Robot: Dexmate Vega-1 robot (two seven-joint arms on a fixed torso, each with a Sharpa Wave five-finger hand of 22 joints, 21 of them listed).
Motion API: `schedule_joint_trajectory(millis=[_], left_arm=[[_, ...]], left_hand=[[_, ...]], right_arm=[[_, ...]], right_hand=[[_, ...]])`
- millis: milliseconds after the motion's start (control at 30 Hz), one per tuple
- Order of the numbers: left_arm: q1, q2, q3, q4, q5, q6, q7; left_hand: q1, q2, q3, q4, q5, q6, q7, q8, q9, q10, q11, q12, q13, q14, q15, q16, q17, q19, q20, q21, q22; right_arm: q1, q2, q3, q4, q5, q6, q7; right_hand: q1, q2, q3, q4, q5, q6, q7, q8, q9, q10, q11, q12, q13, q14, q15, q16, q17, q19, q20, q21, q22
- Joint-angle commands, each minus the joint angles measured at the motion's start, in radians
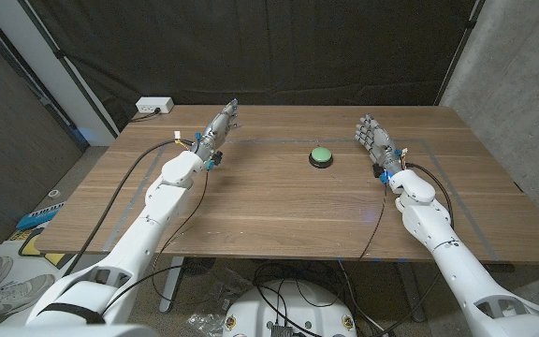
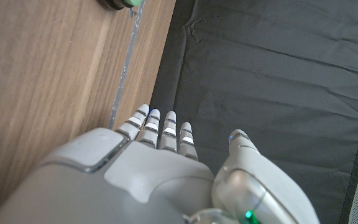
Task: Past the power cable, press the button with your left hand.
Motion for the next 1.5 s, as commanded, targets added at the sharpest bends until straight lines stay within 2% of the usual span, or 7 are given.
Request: schedule_joint_trajectory(millis=[33,600,633,833,1033,1267,1500], left_arm=[[-0.081,-0.007,0.046,0.007,0.174,-0.004,-0.036],[-0.190,0.016,0.168,0.011,0.410,-0.051,-0.079],[-0.194,0.017,0.175,0.011,0.423,-0.055,-0.080],[-0.215,0.030,0.216,0.005,0.508,-0.083,-0.079],[-0.229,0.043,0.250,-0.005,0.583,-0.113,-0.076],[-0.247,0.049,0.277,0.001,0.625,-0.153,-0.095],[-0.260,0.060,0.307,-0.008,0.695,-0.181,-0.094]], left_hand=[[0.011,0.028,0.008,0.001,-0.003,-0.032,0.005,0.003,-0.001,-0.012,-0.007,-0.003,0.000,0.006,-0.001,-0.002,0.002,-0.111,0.010,-0.001,0.000],[0.020,0.027,0.015,0.000,-0.011,-0.031,0.007,-0.003,-0.003,-0.020,-0.011,-0.010,-0.001,0.001,-0.011,-0.009,0.002,-0.105,0.012,-0.008,0.000],[0.021,0.027,0.016,0.000,-0.011,-0.031,0.006,-0.003,-0.003,-0.021,-0.015,-0.011,-0.001,0.001,-0.013,-0.010,0.002,-0.104,0.010,-0.008,0.000],[0.024,0.028,0.019,0.000,-0.014,-0.032,0.006,-0.006,-0.003,-0.025,-0.015,-0.014,-0.001,-0.004,-0.016,-0.014,0.002,-0.106,0.008,-0.013,0.000],[0.027,0.028,0.021,0.000,-0.017,-0.034,0.006,-0.008,-0.003,-0.029,-0.017,-0.017,0.000,-0.006,-0.020,-0.016,0.002,-0.106,0.006,-0.016,0.000],[0.031,0.030,0.025,0.001,-0.021,-0.033,0.005,-0.011,-0.002,-0.030,-0.028,-0.019,0.000,-0.002,-0.032,-0.017,0.003,-0.097,-0.003,-0.017,0.001],[0.038,0.033,0.032,0.002,-0.026,-0.036,-0.009,-0.015,-0.003,-0.033,-0.061,-0.022,0.000,-0.004,-0.046,-0.021,0.003,-0.092,-0.004,-0.023,0.001]], right_arm=[[-0.017,0.028,0.037,-0.011,-0.020,0.000,0.026],[-0.024,0.033,0.052,-0.016,-0.023,0.007,0.046],[-0.024,0.033,0.052,-0.015,-0.023,0.008,0.047],[-0.027,0.035,0.055,-0.017,-0.023,0.009,0.048],[-0.031,0.034,0.058,-0.021,-0.022,0.012,0.049],[-0.032,0.035,0.060,-0.021,-0.021,0.013,0.049],[-0.035,0.038,0.060,-0.021,-0.020,0.015,0.047]], right_hand=[[0.011,0.004,0.008,-0.002,0.007,0.007,0.001,0.000,0.002,0.007,0.002,-0.001,0.002,0.001,0.010,0.002,0.003,0.000,0.009,-0.004,0.003],[0.011,0.003,0.012,-0.003,0.007,0.011,0.000,0.000,0.002,0.010,-0.002,-0.001,0.001,0.003,0.010,0.002,0.004,0.001,0.011,-0.006,0.003],[0.011,0.003,0.013,-0.004,0.007,0.012,0.000,0.000,0.002,0.013,0.006,0.000,0.001,0.003,0.010,0.002,0.004,0.002,0.011,-0.006,0.003],[0.010,0.002,0.014,-0.004,0.007,0.013,0.000,0.000,0.002,0.011,-0.004,-0.002,0.001,0.004,0.009,0.002,0.004,0.002,0.011,-0.007,0.004],[0.010,0.003,0.016,-0.004,0.007,0.014,0.001,0.000,0.002,0.015,-0.002,-0.001,0.001,0.005,0.009,0.002,0.004,0.003,0.010,-0.007,0.004],[0.010,0.003,0.018,-0.005,0.008,0.014,0.000,0.000,0.002,0.018,-0.001,0.000,0.001,0.005,0.009,0.002,0.004,0.004,0.010,-0.008,0.004],[0.010,0.003,0.020,-0.005,0.008,0.014,0.000,0.000,0.002,0.019,-0.001,0.000,0.001,0.006,0.010,0.002,0.004,0.005,0.010,-0.008,0.004]])
